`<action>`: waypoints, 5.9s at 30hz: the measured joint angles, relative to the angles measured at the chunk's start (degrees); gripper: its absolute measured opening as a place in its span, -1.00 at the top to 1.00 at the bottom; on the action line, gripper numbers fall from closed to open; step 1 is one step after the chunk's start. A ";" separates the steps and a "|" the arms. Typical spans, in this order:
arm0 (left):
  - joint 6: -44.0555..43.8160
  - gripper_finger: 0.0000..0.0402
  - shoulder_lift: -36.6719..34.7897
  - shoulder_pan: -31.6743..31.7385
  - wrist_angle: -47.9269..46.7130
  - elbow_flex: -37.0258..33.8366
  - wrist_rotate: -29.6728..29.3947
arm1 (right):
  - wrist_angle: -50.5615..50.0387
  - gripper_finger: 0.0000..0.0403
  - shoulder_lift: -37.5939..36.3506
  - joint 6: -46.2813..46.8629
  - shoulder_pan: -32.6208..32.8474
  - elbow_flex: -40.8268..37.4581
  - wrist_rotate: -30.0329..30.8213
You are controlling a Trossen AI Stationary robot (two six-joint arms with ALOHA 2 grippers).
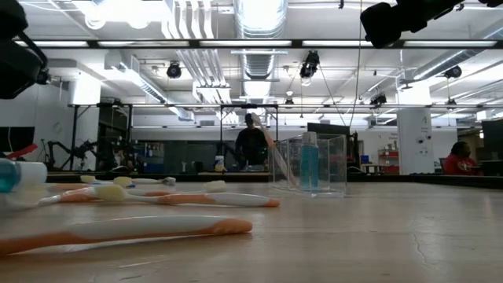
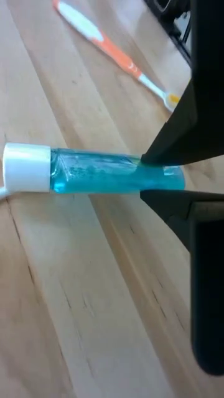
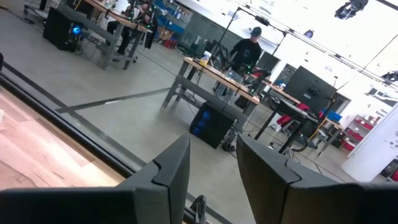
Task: Pick & Place toothbrushing station
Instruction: Put the mouthwash bottle into the transparent organizer, then put the mouthwash into the transparent organizer
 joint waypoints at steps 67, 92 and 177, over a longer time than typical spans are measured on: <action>-16.74 -0.19 1.46 2.65 -2.97 -0.46 2.45 | 0.01 0.38 0.00 0.00 0.01 0.00 0.01; -15.26 -0.18 6.09 3.30 1.68 -0.46 5.49 | 0.00 0.38 -0.01 0.00 0.00 0.00 0.00; 42.27 0.24 -2.59 4.19 -9.54 9.99 -35.78 | 0.00 0.38 -0.01 -0.01 0.02 0.00 0.00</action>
